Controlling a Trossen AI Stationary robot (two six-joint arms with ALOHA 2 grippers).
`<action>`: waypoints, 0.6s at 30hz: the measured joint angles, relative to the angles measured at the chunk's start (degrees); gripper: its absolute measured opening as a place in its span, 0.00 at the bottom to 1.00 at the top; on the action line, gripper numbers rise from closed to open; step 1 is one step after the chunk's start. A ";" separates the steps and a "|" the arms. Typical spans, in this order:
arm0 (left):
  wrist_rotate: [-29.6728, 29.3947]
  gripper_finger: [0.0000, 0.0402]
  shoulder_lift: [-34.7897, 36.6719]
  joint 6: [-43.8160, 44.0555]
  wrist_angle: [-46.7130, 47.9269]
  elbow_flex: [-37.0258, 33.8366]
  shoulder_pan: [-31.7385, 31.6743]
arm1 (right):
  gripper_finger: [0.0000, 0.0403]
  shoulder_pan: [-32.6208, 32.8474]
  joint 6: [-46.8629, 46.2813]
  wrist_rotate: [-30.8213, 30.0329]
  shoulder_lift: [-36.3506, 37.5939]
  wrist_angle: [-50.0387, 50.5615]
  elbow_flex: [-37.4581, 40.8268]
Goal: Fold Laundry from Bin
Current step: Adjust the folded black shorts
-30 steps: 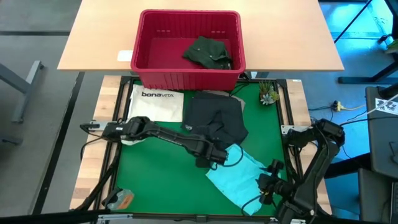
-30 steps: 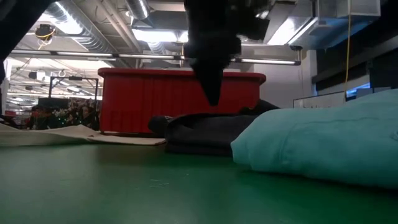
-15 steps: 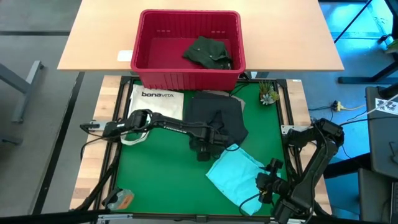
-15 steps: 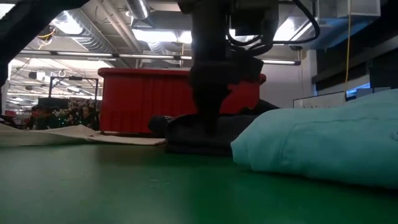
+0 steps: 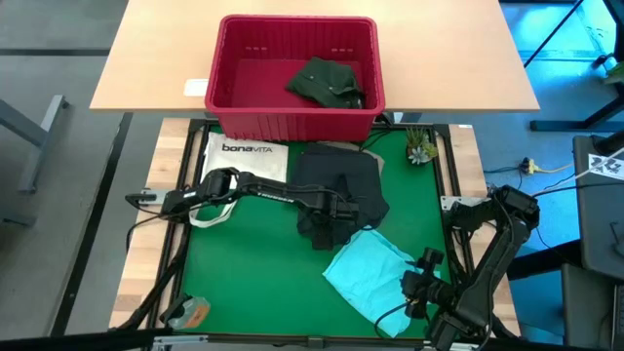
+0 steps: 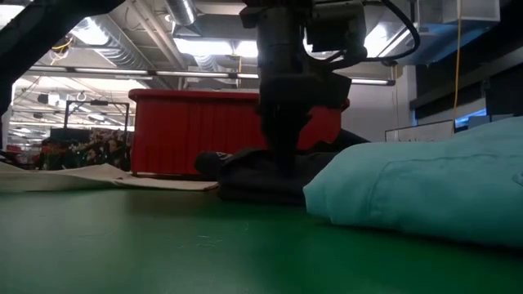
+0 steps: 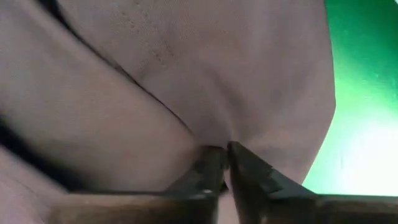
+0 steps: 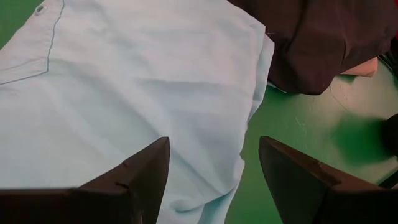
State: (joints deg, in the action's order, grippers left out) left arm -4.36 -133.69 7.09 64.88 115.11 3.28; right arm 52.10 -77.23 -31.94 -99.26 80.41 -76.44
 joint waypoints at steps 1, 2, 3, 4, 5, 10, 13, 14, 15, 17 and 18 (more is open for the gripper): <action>0.01 0.04 0.00 0.00 -0.02 0.00 0.01 | 0.62 0.00 0.00 -0.02 0.00 0.00 -0.02; -0.01 0.02 0.00 0.00 -0.02 0.00 0.01 | 0.62 0.00 0.00 -0.05 0.00 0.00 -0.01; -0.19 0.01 0.00 0.01 -0.04 0.00 0.01 | 0.62 0.00 0.00 -0.07 0.00 0.00 0.00; -0.43 0.01 0.00 0.04 -0.02 0.00 0.05 | 0.62 0.00 0.00 -0.07 0.00 0.02 0.00; -0.54 0.01 0.00 0.04 -0.02 0.00 0.05 | 0.62 0.00 0.00 -0.07 0.00 0.00 0.00; -0.71 0.01 0.00 -0.05 -0.03 0.00 0.35 | 0.62 0.00 0.00 -0.11 0.00 0.02 0.00; -1.78 0.00 0.38 -0.07 0.11 0.00 0.72 | 0.62 0.00 0.02 -0.19 0.00 0.00 0.00; -2.20 0.00 0.53 -0.20 0.25 0.16 0.87 | 0.62 0.00 0.02 -0.21 0.00 0.02 0.00; -2.48 0.00 0.98 -0.22 0.78 0.46 0.94 | 0.62 0.00 0.02 -0.24 0.00 -0.02 0.00; -3.56 0.00 1.52 -0.24 1.97 1.11 0.95 | 0.62 0.00 0.02 -0.24 0.00 0.00 0.02; -4.66 0.00 2.07 -0.28 2.38 1.51 0.83 | 0.62 0.00 0.02 -0.25 0.00 0.01 0.02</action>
State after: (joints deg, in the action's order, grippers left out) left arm -9.02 -131.62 6.81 67.27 116.62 4.11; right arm 52.10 -77.21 -32.19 -99.26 80.41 -76.42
